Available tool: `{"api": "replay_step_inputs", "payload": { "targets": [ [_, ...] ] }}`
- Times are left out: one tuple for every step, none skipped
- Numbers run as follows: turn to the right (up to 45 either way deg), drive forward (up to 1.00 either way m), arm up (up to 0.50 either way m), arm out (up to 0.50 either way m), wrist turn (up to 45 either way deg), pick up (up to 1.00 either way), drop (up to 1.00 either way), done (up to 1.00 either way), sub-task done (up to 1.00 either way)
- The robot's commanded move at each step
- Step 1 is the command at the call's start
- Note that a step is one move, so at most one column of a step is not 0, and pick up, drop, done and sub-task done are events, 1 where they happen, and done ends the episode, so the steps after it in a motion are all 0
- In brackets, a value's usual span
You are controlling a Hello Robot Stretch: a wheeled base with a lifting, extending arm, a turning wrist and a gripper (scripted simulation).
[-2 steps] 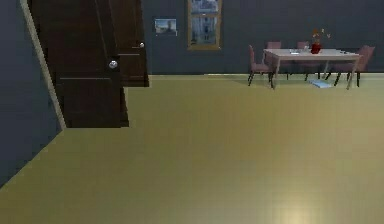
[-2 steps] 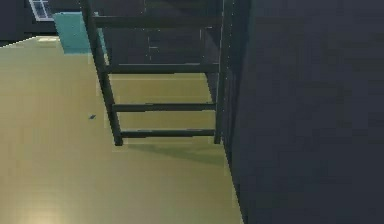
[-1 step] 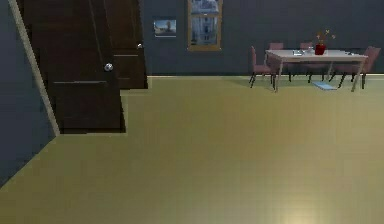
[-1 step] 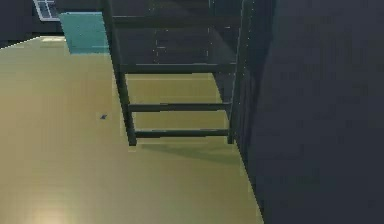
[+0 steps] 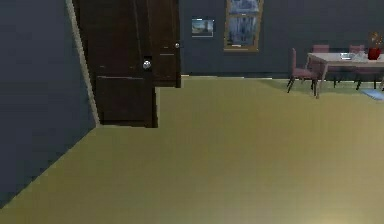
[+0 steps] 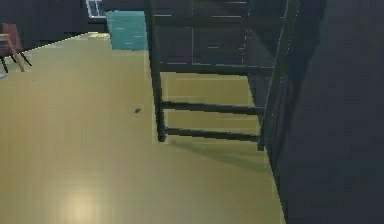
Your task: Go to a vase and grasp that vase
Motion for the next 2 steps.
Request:
{"api": "replay_step_inputs", "payload": {
  "targets": [
    [0.0, 1.00, 0.00, 0.00, 0.0, 0.00, 0.00, 0.00, 0.00],
    [0.0, 1.00, 0.00, 0.00, 0.0, 0.00, 0.00, 0.00, 0.00]
  ]
}}
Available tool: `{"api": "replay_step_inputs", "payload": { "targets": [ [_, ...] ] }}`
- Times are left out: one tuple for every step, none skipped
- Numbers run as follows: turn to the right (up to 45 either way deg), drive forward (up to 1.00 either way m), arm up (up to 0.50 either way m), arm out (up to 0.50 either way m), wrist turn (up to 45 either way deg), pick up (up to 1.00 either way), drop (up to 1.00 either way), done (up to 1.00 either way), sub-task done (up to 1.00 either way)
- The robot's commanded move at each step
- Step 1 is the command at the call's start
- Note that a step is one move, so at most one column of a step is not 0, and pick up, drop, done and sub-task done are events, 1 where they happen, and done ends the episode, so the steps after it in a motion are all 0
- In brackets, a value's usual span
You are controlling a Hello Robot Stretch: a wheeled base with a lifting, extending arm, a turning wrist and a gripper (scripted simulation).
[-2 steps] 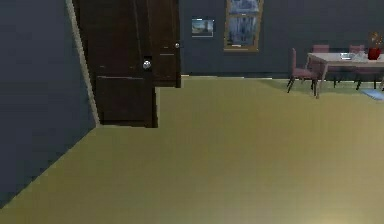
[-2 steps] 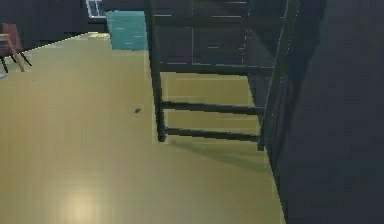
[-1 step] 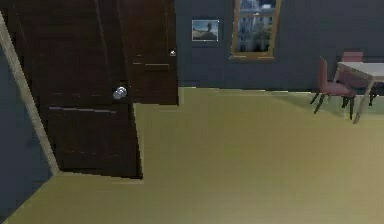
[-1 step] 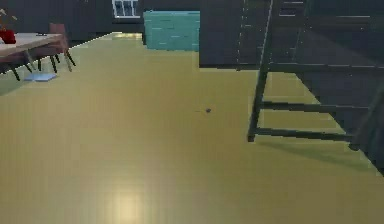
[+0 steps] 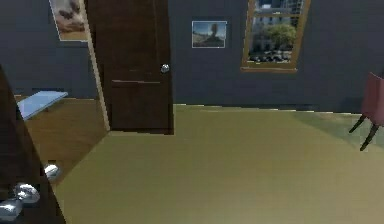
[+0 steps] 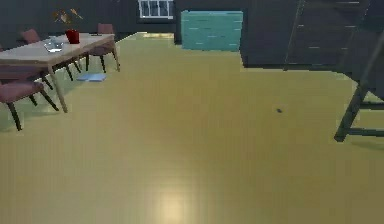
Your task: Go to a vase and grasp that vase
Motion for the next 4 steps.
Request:
{"api": "replay_step_inputs", "payload": {
  "targets": [
    [0.0, 0.20, 0.00, 0.00, 0.0, 0.00, 0.00, 0.00, 0.00],
    [-9.0, 0.00, 0.00, 0.00, 0.0, 0.00, 0.00, 0.00, 0.00],
    [0.0, 1.00, 0.00, 0.00, 0.0, 0.00, 0.00, 0.00, 0.00],
    [-36.0, 0.00, 0.00, 0.00, 0.0, 0.00, 0.00, 0.00, 0.00]
  ]
}}
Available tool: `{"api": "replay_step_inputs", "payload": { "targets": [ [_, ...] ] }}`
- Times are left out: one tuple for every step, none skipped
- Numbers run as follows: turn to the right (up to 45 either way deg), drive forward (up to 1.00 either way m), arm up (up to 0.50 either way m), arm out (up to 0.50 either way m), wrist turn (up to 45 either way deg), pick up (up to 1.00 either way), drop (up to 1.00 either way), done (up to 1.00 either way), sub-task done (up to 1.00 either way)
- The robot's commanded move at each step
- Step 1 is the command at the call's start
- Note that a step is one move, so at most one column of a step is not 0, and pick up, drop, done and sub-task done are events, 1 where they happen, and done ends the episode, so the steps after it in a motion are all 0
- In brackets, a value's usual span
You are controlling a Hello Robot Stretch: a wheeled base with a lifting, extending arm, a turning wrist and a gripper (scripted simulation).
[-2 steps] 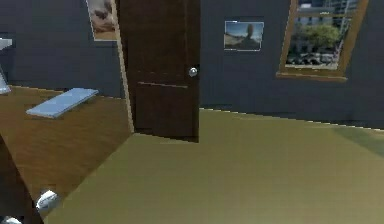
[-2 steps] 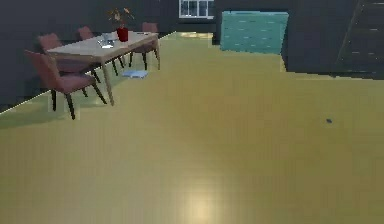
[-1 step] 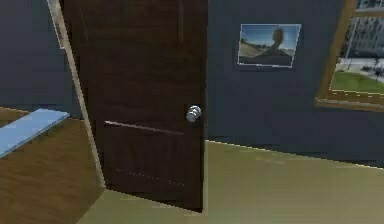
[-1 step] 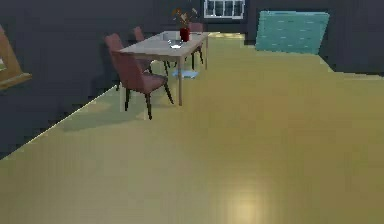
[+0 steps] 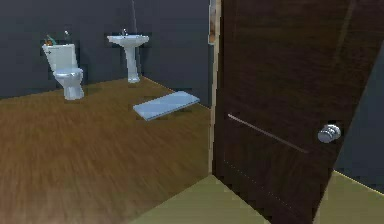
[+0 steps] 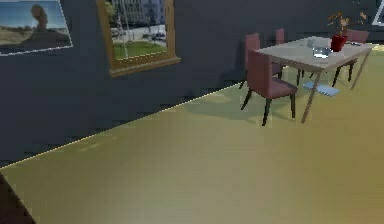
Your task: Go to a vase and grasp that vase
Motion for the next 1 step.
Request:
{"api": "replay_step_inputs", "payload": {
  "targets": [
    [0.0, 0.05, 0.00, 0.00, 0.0, 0.00, 0.00, 0.00, 0.00]
  ]
}}
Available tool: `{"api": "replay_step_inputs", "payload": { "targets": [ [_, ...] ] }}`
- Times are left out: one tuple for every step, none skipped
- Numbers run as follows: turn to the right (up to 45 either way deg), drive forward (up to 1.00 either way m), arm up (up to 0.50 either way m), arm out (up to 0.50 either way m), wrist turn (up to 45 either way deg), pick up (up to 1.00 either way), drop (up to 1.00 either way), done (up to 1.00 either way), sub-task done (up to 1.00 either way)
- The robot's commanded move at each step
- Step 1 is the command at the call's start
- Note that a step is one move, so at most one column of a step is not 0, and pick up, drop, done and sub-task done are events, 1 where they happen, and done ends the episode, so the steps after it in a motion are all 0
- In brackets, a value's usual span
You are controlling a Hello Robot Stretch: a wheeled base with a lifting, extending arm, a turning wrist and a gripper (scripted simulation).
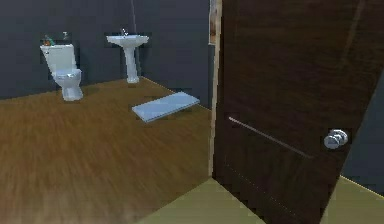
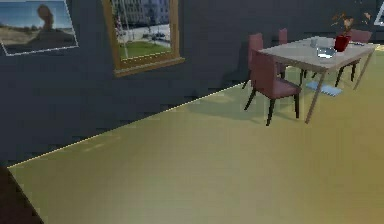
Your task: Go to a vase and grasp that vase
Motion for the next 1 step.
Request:
{"api": "replay_step_inputs", "payload": {
  "targets": [
    [-36.0, 0.00, 0.00, 0.00, 0.0, 0.00, 0.00, 0.00, 0.00]
  ]
}}
